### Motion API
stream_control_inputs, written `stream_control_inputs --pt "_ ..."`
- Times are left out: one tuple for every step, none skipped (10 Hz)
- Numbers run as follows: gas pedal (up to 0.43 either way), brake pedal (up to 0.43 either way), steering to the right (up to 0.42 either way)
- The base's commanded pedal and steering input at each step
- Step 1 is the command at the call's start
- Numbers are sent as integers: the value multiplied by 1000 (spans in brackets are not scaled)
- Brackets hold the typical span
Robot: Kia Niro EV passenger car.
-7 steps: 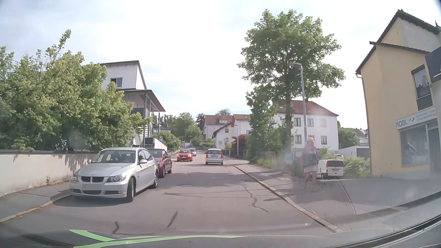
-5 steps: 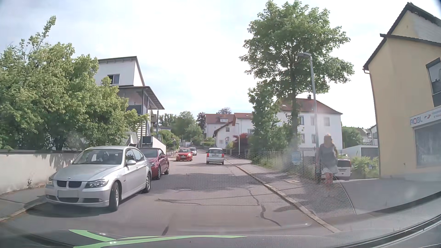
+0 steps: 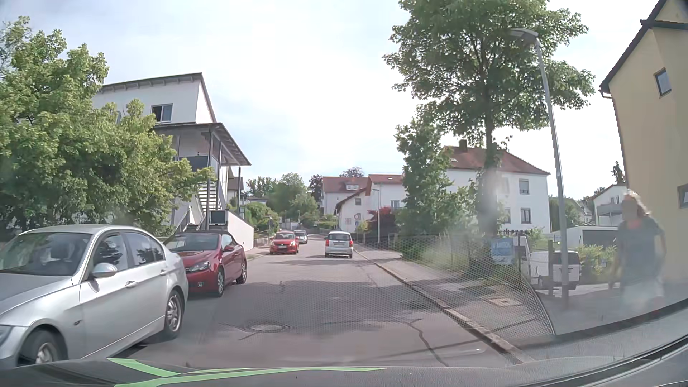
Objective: Follow the waypoints while adhering to traffic rules and regulations
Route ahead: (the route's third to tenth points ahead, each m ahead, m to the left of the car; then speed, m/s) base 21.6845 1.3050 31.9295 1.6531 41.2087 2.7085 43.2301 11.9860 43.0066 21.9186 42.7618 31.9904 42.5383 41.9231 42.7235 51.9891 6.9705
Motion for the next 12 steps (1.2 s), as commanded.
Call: stream_control_inputs --pt "260 0 -11" --pt "260 0 -10" --pt "260 0 -8" --pt "248 0 -6" --pt "240 0 -5" --pt "240 0 -5" --pt "228 0 -5" --pt "228 0 -5" --pt "220 0 -5" --pt "220 0 -4" --pt "209 0 -4" --pt "209 0 -5"
